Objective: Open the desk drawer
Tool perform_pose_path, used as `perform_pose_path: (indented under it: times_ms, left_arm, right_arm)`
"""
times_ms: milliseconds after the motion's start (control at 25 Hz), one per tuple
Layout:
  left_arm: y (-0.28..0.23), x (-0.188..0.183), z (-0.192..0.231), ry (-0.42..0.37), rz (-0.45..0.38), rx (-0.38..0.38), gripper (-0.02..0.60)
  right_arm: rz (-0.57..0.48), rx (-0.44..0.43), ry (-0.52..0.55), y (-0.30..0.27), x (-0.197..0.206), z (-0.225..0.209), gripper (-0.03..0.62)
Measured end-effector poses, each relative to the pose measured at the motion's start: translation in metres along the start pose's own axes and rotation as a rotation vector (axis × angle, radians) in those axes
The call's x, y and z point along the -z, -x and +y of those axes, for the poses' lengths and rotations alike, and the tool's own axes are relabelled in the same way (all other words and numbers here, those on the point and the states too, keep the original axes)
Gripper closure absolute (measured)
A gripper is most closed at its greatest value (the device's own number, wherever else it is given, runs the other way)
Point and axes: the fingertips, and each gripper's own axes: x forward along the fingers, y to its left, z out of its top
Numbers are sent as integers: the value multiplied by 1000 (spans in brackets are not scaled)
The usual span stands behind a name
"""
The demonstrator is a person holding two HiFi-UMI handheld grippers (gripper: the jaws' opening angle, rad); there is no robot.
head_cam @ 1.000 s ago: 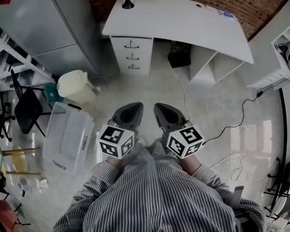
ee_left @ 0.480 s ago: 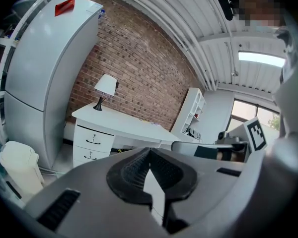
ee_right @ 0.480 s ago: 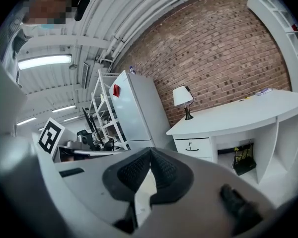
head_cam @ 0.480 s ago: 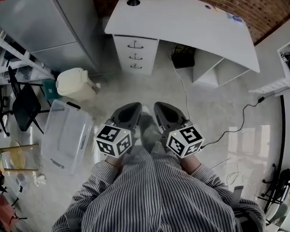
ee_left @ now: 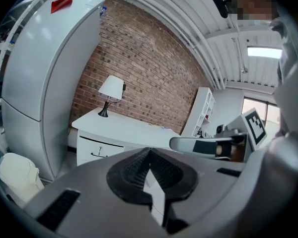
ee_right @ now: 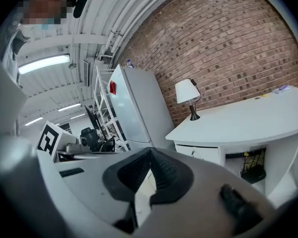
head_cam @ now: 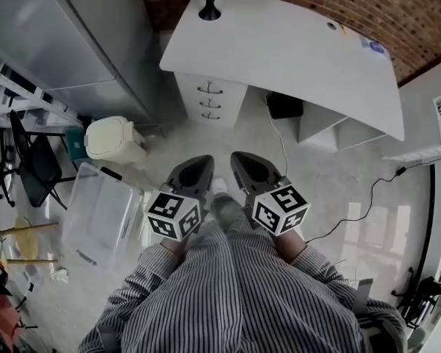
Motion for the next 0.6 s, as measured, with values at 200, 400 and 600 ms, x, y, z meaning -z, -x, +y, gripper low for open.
perform_pose_path:
  times_ms: [200, 400, 600]
  left_arm:
    - [-35, -23, 20, -11, 17, -25, 569]
    - [-62, -40, 43, 23, 4, -66, 569]
    - [-79, -26, 47, 39, 63, -49, 569]
  right_arm:
    - [7, -44, 2, -36, -28, -27, 577]
    - [28, -77, 8, -60, -43, -51, 577]
    - [40, -68, -42, -74, -35, -72, 577]
